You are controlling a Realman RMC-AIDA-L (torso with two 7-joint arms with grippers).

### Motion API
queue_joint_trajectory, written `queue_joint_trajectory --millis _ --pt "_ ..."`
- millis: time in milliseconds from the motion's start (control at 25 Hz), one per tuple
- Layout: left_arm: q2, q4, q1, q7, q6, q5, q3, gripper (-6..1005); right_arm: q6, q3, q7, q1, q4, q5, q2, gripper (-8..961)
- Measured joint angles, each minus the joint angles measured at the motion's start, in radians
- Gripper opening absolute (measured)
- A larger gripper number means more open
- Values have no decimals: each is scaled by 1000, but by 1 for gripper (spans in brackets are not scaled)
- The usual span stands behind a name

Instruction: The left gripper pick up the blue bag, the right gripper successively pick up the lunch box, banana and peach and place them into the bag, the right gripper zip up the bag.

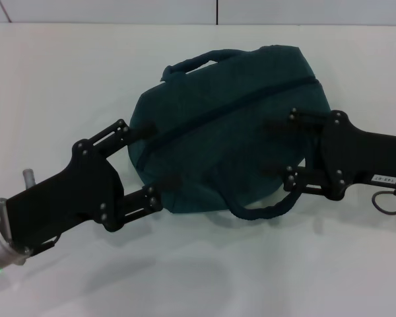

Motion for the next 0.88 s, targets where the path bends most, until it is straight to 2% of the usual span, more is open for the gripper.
queue_joint_trajectory --millis 80,160,400,560,880 --pt "-1 0 1 2 5 0 1 776 -1 6 -21 -13 0 -1 5 561" --pt "0 -3 1 2 10 1 1 776 -6 7 -52 -26 -4 0 11 659" --pt "0 -10 -2 4 13 18 1 776 -10 51 -80 -57 -9 -1 31 734" --pt "-1 -10 1 4 13 25 3 776 -12 81 -80 -71 -8 -2 43 734" --pt "2 -9 2 5 13 28 25 776 -15 78 -77 -84 0 -4 44 734"
